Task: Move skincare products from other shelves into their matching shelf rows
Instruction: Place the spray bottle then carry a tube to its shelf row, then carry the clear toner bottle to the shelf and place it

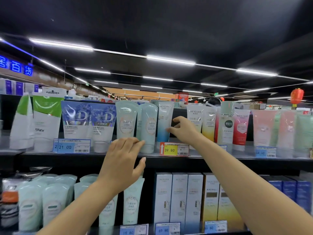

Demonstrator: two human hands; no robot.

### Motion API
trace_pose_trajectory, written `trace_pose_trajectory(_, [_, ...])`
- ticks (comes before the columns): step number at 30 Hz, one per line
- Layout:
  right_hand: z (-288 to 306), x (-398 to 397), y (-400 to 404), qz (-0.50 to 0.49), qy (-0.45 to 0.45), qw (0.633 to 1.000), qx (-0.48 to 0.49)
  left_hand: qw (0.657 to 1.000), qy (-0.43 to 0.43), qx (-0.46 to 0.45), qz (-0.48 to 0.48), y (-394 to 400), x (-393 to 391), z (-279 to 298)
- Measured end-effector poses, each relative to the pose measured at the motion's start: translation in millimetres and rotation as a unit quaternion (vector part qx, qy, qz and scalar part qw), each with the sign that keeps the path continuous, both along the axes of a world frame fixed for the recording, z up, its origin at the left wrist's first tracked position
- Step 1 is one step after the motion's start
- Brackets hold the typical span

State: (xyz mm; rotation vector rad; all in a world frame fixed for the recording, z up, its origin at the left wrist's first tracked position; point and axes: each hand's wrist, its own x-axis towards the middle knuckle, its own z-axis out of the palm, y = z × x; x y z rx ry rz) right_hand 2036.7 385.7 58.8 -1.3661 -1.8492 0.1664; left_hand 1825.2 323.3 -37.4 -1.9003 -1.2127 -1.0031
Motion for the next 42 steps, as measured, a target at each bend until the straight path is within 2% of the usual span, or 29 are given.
trace_pose_trajectory(8, [-23.9,19.9,-61.5,0.03,0.02,0.995,0.093,1.0,0.008,-0.009,-0.016,-25.8,4.6,-6.8])
trace_pose_trajectory(19, [-75.0,64.7,-120.2,0.052,0.002,0.989,0.138,0.999,0.007,0.0,-0.046,-57.7,40.8,-30.0])
trace_pose_trajectory(31, [-63.8,162.8,-116.2,-0.041,0.041,0.99,0.129,0.998,0.021,0.008,-0.059,-34.4,109.6,-4.5])
trace_pose_trajectory(42, [-24.0,157.4,-61.7,-0.124,0.045,0.981,0.143,0.995,0.011,0.024,-0.1,13.4,123.9,16.1])
